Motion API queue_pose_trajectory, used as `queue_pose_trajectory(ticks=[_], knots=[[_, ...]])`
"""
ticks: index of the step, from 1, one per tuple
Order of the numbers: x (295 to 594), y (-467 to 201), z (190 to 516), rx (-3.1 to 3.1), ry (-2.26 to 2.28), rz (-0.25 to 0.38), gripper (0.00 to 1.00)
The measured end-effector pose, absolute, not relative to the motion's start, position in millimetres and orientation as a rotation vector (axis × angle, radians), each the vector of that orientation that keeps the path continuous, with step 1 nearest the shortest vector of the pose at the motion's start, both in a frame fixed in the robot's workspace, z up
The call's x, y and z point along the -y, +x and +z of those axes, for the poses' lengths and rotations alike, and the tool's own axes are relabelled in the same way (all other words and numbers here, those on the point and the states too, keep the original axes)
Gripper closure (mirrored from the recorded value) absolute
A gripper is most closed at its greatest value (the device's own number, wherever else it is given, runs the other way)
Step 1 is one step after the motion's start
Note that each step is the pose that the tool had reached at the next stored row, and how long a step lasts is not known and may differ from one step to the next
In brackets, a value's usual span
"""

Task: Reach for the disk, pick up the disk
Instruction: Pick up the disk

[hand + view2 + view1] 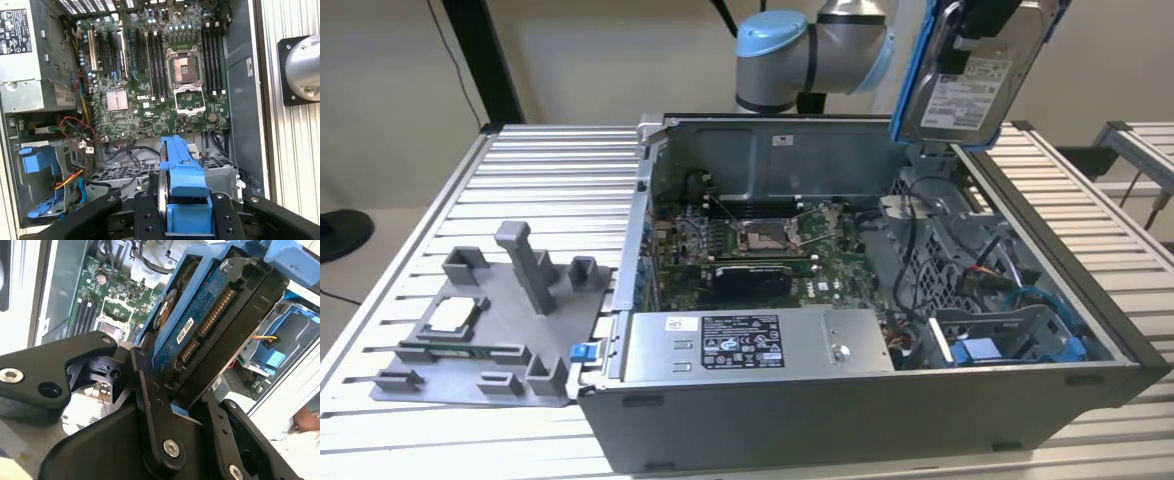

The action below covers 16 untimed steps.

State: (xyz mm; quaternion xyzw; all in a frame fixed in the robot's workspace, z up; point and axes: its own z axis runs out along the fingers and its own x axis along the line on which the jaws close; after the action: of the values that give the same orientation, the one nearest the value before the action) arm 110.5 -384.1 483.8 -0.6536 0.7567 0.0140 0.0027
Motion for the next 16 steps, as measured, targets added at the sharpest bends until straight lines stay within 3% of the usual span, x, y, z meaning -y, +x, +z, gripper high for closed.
queue_pose_trajectory(ticks=[16], knots=[[411, 112, 484, -2.374, -2.05, 0.045, 1.0]])
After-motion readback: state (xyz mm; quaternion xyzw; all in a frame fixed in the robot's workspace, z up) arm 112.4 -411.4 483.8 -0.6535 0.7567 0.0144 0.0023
